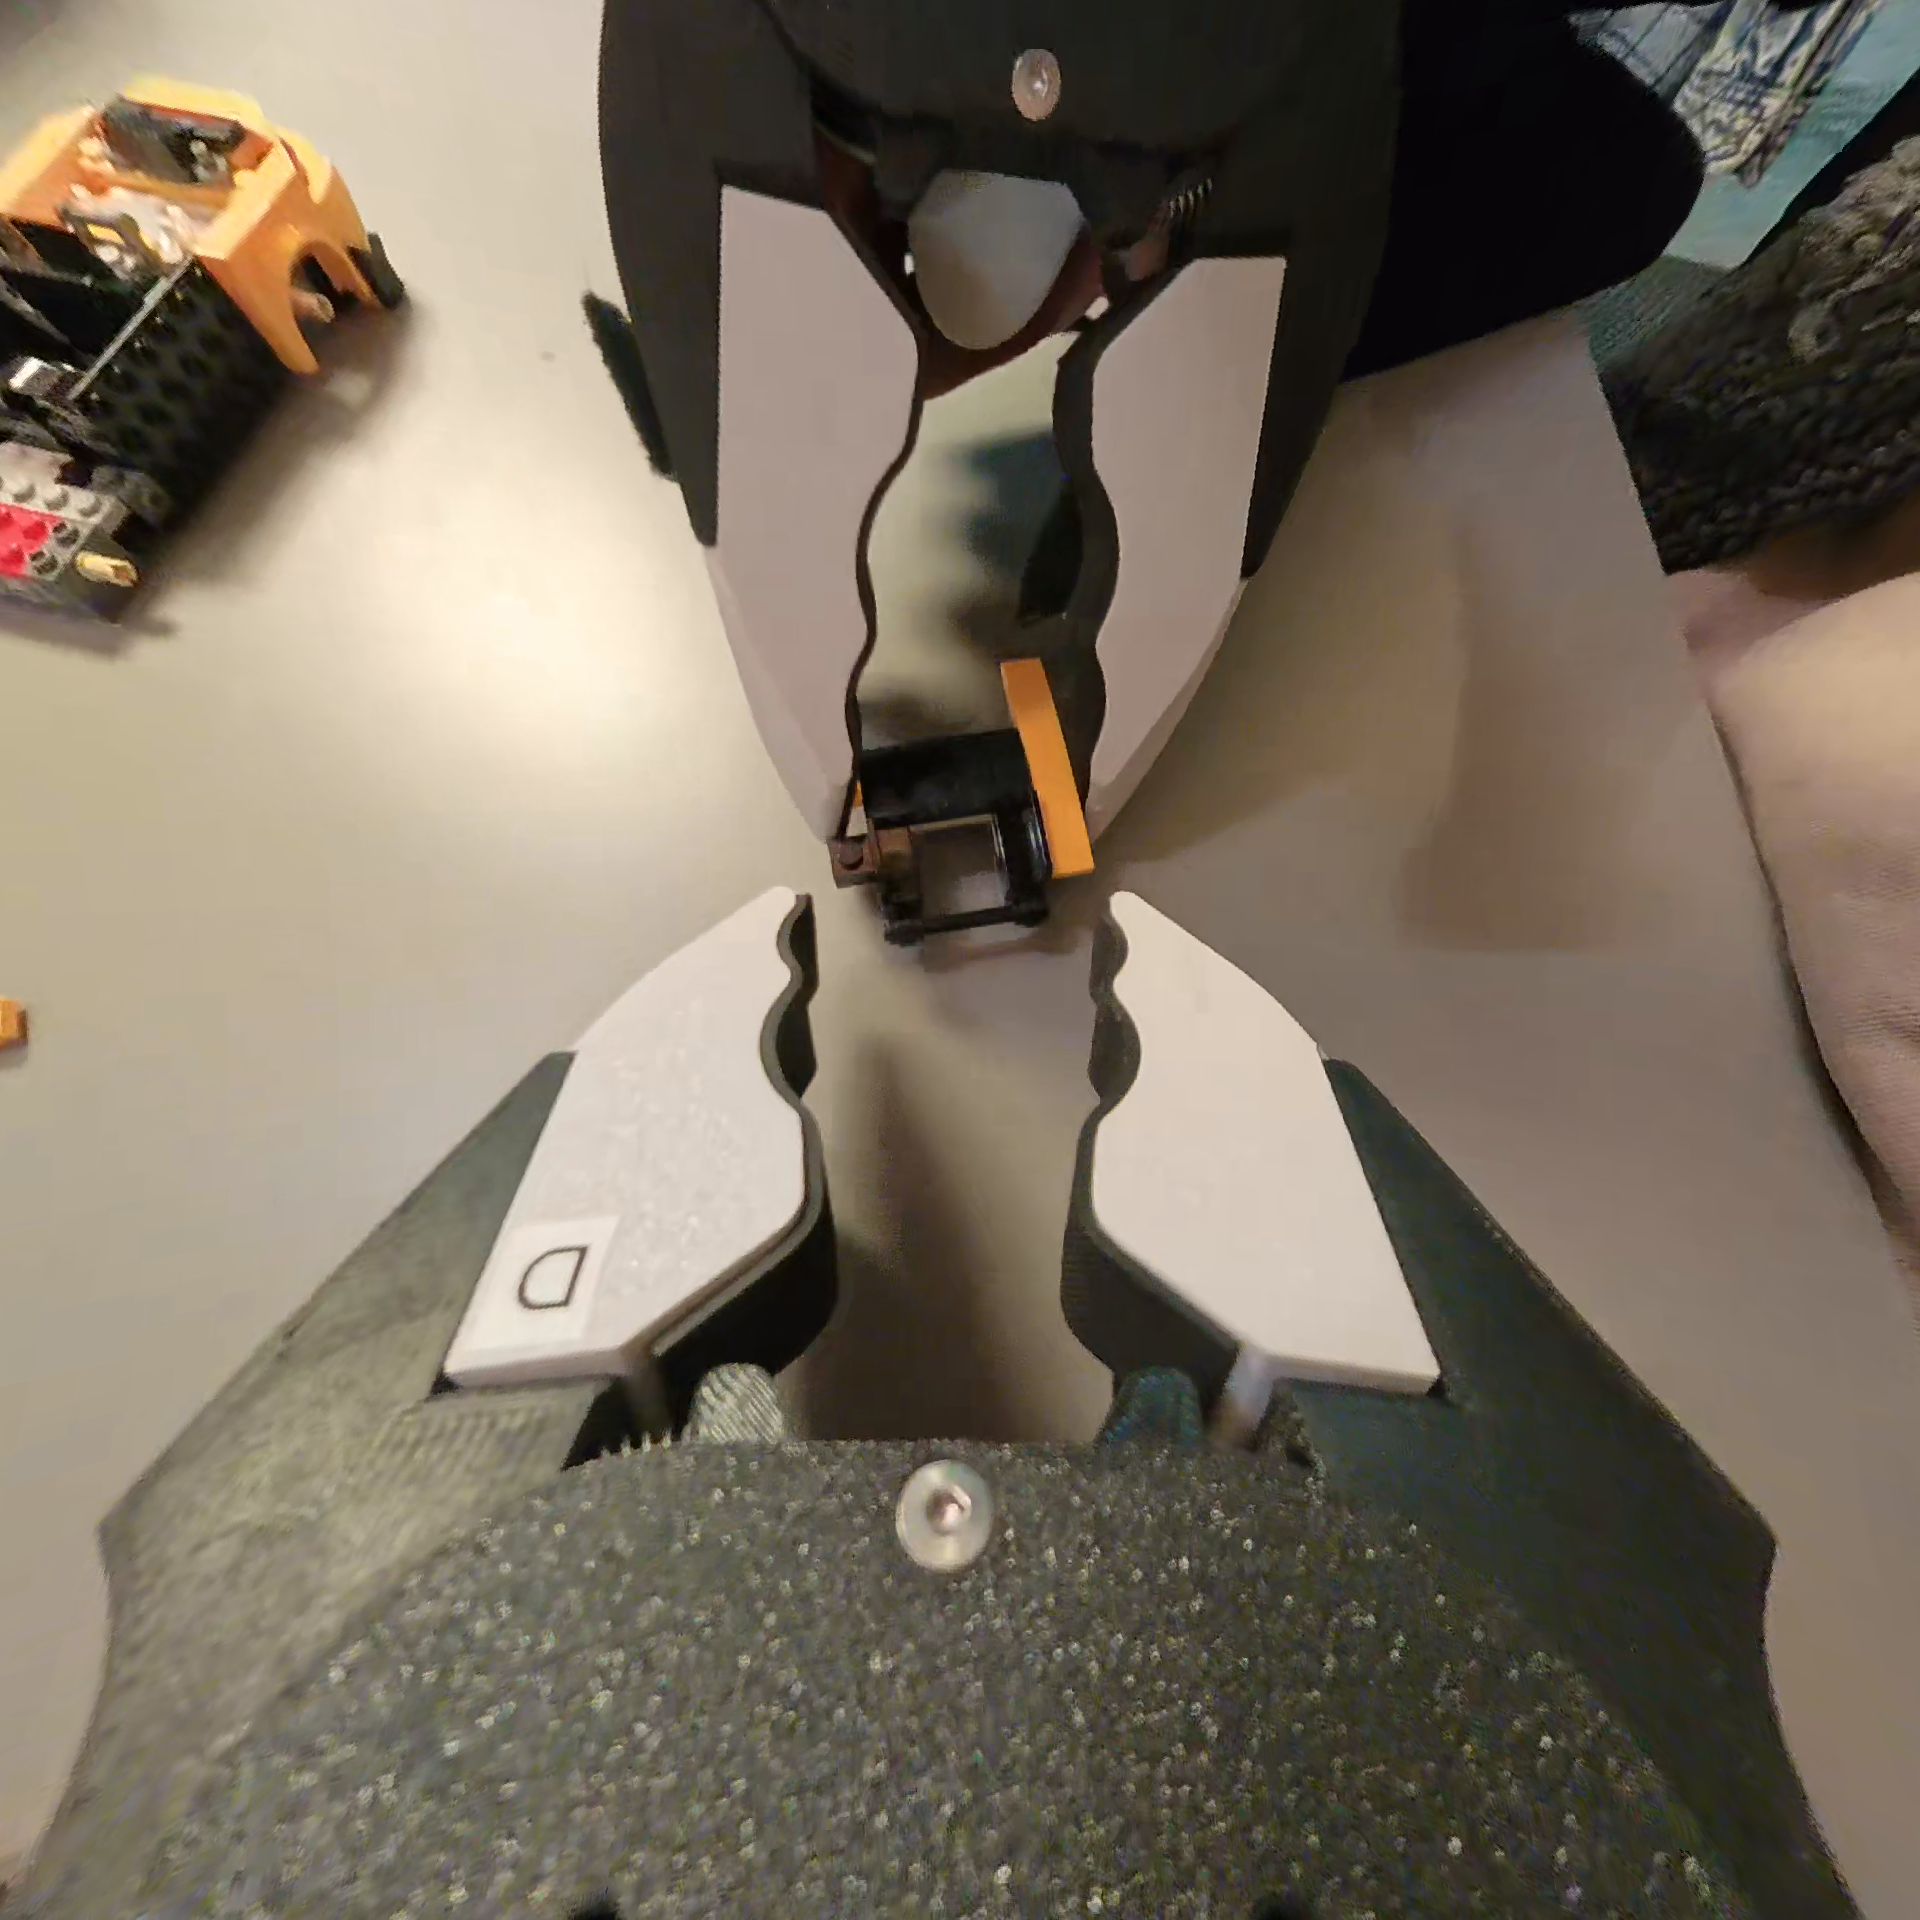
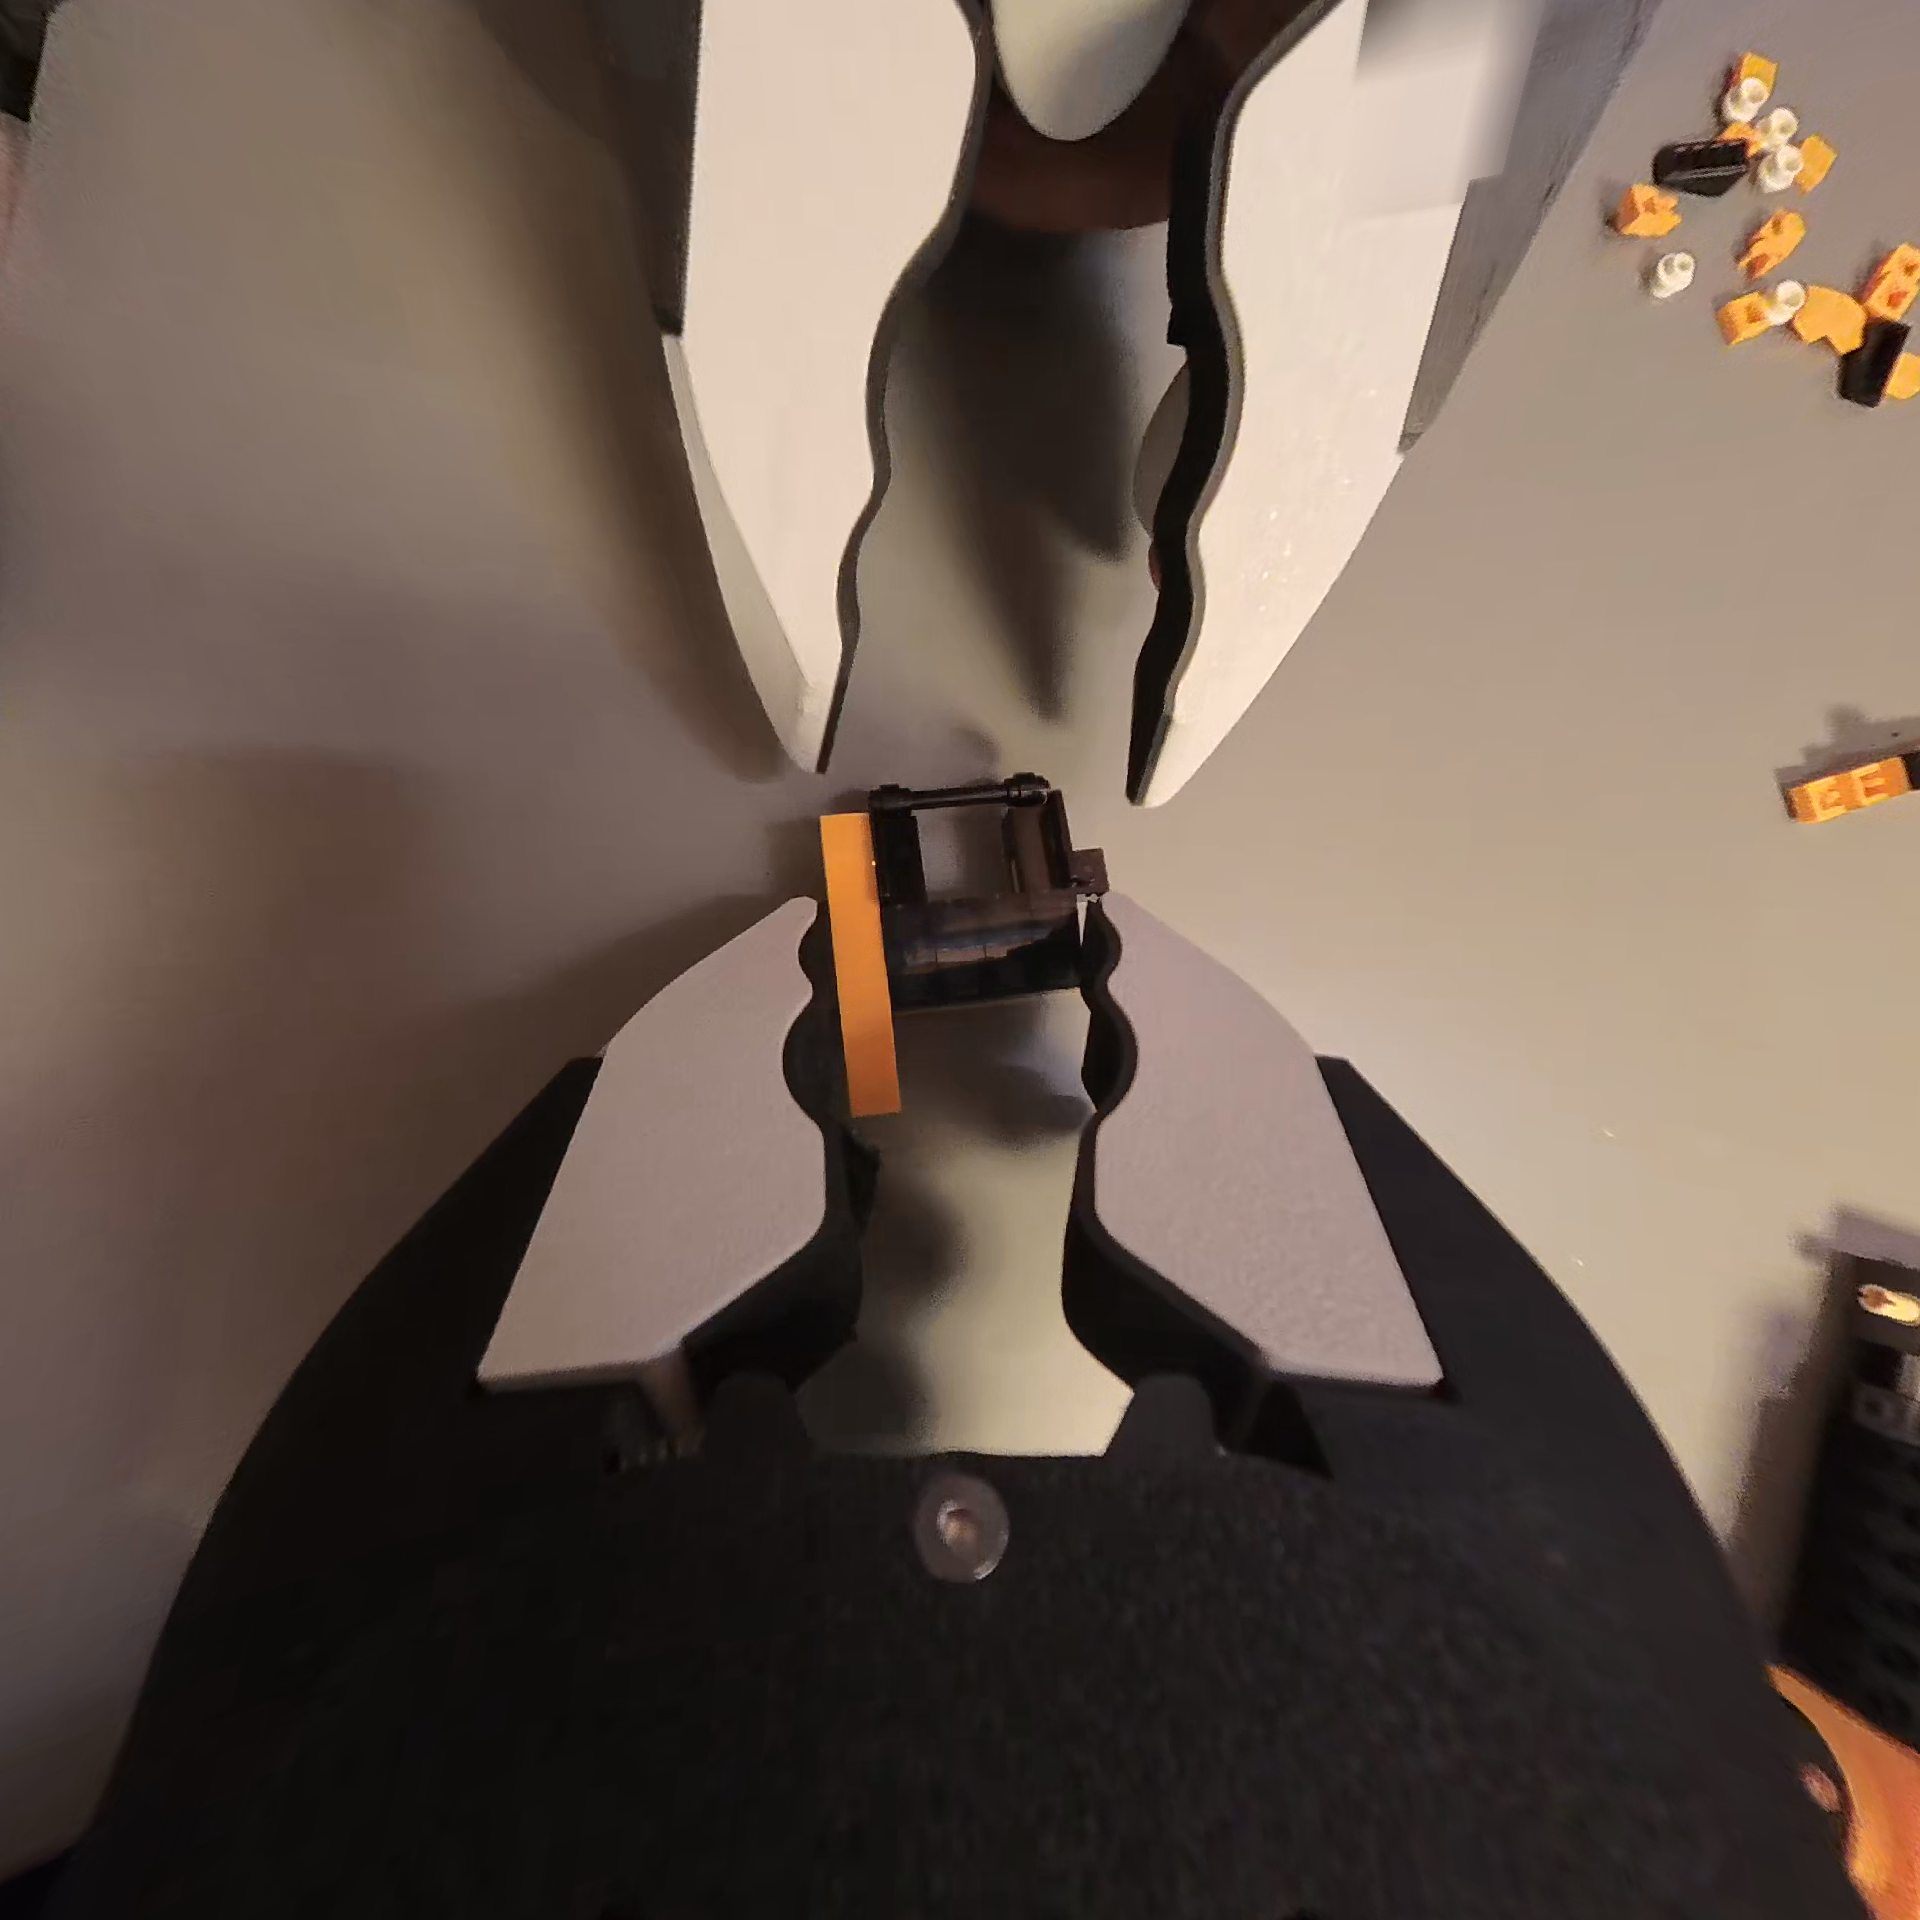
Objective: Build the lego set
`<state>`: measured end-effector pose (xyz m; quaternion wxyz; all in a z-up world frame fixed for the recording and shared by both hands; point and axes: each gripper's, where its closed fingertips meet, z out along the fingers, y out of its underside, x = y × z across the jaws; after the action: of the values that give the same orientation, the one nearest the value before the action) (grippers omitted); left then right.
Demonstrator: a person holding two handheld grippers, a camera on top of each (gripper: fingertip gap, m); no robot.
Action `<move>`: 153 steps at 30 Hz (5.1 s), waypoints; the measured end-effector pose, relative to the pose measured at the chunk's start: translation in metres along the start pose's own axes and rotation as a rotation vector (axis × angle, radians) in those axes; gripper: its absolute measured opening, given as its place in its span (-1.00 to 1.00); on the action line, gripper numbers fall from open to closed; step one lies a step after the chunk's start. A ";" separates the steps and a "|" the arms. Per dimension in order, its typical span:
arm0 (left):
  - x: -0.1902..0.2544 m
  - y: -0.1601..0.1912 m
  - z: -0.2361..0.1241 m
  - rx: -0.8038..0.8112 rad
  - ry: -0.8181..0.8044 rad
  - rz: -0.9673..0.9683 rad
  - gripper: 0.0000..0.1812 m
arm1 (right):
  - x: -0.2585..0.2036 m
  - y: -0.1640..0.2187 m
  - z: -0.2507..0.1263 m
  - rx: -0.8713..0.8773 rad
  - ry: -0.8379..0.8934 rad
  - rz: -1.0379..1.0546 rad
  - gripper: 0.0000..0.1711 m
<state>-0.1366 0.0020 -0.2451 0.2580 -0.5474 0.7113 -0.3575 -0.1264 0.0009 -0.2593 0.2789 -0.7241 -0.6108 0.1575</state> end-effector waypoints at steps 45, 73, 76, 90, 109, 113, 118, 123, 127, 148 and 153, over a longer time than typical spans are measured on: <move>-0.134 0.019 -0.087 0.134 -0.816 -0.303 -1.00 | 0.115 0.082 -0.107 0.282 1.009 0.797 -1.00; -0.142 0.033 -0.094 -0.048 -0.967 -0.189 -1.00 | 0.115 0.082 -0.111 0.291 1.035 0.794 -1.00; -0.142 0.035 -0.093 -0.051 -0.959 -0.202 -1.00 | 0.116 0.083 -0.112 0.294 1.042 0.800 -1.00; -0.131 0.026 -0.078 -0.005 -0.798 -0.231 -0.94 | 0.115 0.080 -0.108 0.309 0.993 0.795 -0.97; -0.200 0.029 -0.013 -0.428 -0.444 -0.550 -0.90 | 0.105 0.062 -0.097 0.334 0.874 0.723 -0.94; -0.190 0.025 -0.013 -0.444 -0.408 -0.486 -0.92 | 0.102 0.058 -0.100 0.357 0.864 0.716 -0.94; -0.118 -0.033 -0.004 -0.102 -0.045 -0.559 -0.92 | 0.089 0.026 -0.101 0.466 0.793 0.572 -0.91; -0.033 -0.083 -0.020 0.234 0.380 -0.765 -0.92 | 0.058 -0.027 -0.097 0.557 0.736 0.215 -0.75; 0.002 -0.081 -0.031 0.323 0.564 -0.796 -0.91 | 0.031 -0.050 -0.088 0.693 0.468 0.236 -0.64; 0.028 -0.075 -0.047 0.255 0.748 -0.643 -0.84 | -0.007 -0.065 -0.088 0.645 0.035 0.211 -1.00; 0.007 -0.065 -0.043 0.252 0.307 -0.318 -0.72 | 0.010 -0.057 -0.088 0.673 -0.037 0.459 -1.00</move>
<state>-0.1325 -0.0045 -0.1668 0.1536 -0.5552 0.5968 -0.5586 -0.1200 -0.0026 -0.1540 0.4469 -0.7070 -0.3524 0.4199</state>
